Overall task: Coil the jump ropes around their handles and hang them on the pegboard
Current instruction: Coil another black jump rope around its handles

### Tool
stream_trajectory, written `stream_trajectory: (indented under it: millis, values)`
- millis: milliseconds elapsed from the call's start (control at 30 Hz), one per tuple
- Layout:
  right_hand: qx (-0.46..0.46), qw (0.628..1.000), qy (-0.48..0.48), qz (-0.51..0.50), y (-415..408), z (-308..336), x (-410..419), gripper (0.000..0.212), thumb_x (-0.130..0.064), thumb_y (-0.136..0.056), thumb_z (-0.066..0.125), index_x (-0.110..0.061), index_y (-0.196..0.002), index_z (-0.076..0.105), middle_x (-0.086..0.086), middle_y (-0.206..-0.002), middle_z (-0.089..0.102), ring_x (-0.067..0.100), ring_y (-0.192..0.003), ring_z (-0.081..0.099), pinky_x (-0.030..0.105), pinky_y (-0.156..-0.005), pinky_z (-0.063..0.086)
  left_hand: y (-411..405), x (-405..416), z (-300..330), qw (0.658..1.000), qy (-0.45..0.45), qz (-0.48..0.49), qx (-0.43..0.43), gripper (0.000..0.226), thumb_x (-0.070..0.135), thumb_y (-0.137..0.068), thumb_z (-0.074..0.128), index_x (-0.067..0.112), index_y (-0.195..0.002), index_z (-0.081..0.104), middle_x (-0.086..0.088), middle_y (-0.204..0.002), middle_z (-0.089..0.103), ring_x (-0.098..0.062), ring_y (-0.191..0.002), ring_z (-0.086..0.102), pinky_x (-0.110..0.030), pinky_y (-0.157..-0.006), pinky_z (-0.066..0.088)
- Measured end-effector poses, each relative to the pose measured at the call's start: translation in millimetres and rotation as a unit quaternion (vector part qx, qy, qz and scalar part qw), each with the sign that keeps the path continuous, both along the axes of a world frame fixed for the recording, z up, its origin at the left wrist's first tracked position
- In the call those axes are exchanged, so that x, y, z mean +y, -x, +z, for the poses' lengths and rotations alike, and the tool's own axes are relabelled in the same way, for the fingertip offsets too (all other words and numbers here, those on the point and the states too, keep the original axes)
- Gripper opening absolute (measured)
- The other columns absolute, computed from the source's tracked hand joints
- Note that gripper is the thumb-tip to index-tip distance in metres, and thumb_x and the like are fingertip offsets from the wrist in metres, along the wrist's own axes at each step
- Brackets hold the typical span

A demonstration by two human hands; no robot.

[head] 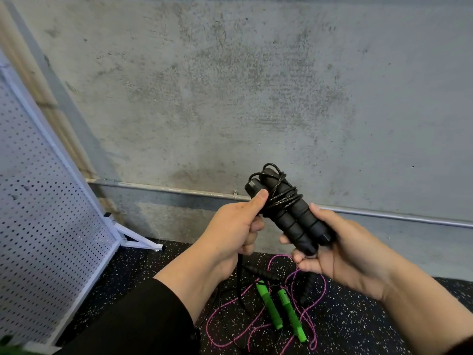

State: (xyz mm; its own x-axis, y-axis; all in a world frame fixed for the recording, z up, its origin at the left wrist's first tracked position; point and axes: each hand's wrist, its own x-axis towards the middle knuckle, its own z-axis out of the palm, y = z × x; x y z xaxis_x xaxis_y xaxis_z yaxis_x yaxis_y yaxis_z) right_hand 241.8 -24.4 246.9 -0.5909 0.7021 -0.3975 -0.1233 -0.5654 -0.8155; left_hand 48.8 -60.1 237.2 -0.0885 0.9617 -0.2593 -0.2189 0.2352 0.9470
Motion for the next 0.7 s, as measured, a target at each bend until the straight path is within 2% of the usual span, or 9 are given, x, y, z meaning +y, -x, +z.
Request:
stream_trajectory:
  millis: [100, 200, 300, 367, 400, 467, 567, 633, 700]
  values:
    - [-0.021, 0.997, -0.07, -0.031, 1, 0, 2, 0.045, -0.041, -0.089, 0.058, -0.017, -0.126, 0.068, 0.021, -0.1, 0.067, 0.022, -0.066, 0.053, 0.03, -0.055, 0.049, 0, 0, 1, 1.0, 0.017, -0.016, -0.014, 0.039, 0.057, -0.095, 0.059, 0.019, -0.088, 0.055, 0.005, -0.062, 0.041, -0.009, -0.048, 0.018, -0.022, -0.044, 0.016]
    - [-0.094, 0.971, -0.2, -0.092, 3, 1, 5, 0.035, -0.034, -0.091, 0.063, -0.035, -0.125, 0.068, 0.015, -0.103, 0.067, 0.017, -0.07, 0.055, 0.033, -0.059, 0.05, 2, -1, 4, 0.998, 0.047, -0.039, -0.022, 0.053, 0.068, -0.092, 0.055, 0.016, -0.099, 0.066, 0.003, -0.065, 0.047, -0.008, -0.045, 0.02, -0.022, -0.043, 0.016]
    - [-0.232, 0.896, -0.352, -0.139, -1, 2, 11, 0.034, -0.03, -0.097, 0.064, -0.043, -0.128, 0.061, 0.01, -0.093, 0.065, 0.009, -0.07, 0.057, 0.036, -0.068, 0.055, 3, -1, 6, 0.996, 0.063, -0.062, -0.002, 0.077, 0.076, -0.088, 0.049, 0.008, -0.118, 0.066, 0.004, -0.063, 0.047, -0.007, -0.042, 0.02, -0.021, -0.041, 0.016]
    - [-0.303, 0.842, -0.426, -0.132, -4, 0, 14, 0.038, -0.03, -0.095, 0.066, -0.042, -0.129, 0.055, -0.006, -0.088, 0.062, 0.001, -0.068, 0.056, 0.023, -0.071, 0.049, 2, -2, 6, 0.995, 0.067, -0.069, -0.004, 0.08, 0.078, -0.087, 0.047, 0.008, -0.12, 0.066, 0.005, -0.061, 0.043, -0.007, -0.043, 0.019, -0.021, -0.04, 0.016]
    - [-0.32, 0.828, -0.444, -0.12, -4, -1, 14, 0.039, -0.029, -0.093, 0.069, -0.041, -0.127, 0.055, -0.01, -0.095, 0.064, -0.001, -0.074, 0.057, 0.021, -0.072, 0.045, 1, -2, 5, 0.995, 0.07, -0.066, -0.009, 0.081, 0.078, -0.086, 0.047, 0.008, -0.12, 0.066, 0.006, -0.061, 0.041, -0.006, -0.044, 0.018, -0.021, -0.04, 0.015]
    - [-0.365, 0.79, -0.483, -0.097, -1, -7, 13, 0.037, -0.027, -0.089, 0.075, -0.04, -0.118, 0.057, -0.011, -0.107, 0.063, 0.006, -0.094, 0.058, 0.025, -0.081, 0.043, -1, -1, 4, 0.995, 0.076, -0.061, -0.016, 0.083, 0.08, -0.084, 0.048, 0.007, -0.12, 0.067, 0.008, -0.06, 0.038, -0.006, -0.045, 0.017, -0.02, -0.039, 0.015]
    - [-0.416, 0.708, -0.565, -0.082, 11, -18, 7, 0.039, -0.026, -0.08, 0.083, -0.039, -0.11, 0.061, -0.014, -0.105, 0.05, 0.016, -0.103, 0.05, 0.033, -0.087, 0.041, -2, 0, 0, 0.995, 0.089, -0.038, -0.021, 0.072, 0.08, -0.078, 0.057, 0.012, -0.103, 0.065, 0.008, -0.059, 0.038, -0.006, -0.043, 0.018, -0.02, -0.037, 0.016]
    - [-0.428, 0.684, -0.586, -0.07, 19, -20, 1, 0.041, -0.028, -0.078, 0.084, -0.036, -0.112, 0.063, -0.014, -0.107, 0.045, 0.013, -0.104, 0.045, 0.032, -0.086, 0.04, -3, 0, -4, 0.994, 0.101, 0.001, -0.041, 0.053, 0.074, -0.081, 0.063, 0.022, -0.088, 0.053, 0.007, -0.059, 0.035, -0.007, -0.043, 0.017, -0.019, -0.037, 0.016]
    - [-0.429, 0.68, -0.592, -0.053, 23, -22, -1, 0.043, -0.032, -0.079, 0.084, -0.036, -0.116, 0.063, -0.014, -0.111, 0.043, 0.01, -0.107, 0.043, 0.031, -0.087, 0.041, -3, -1, -8, 0.992, 0.106, 0.037, -0.058, 0.044, 0.065, -0.087, 0.065, 0.024, -0.082, 0.048, 0.006, -0.059, 0.03, -0.008, -0.044, 0.016, -0.02, -0.037, 0.015]
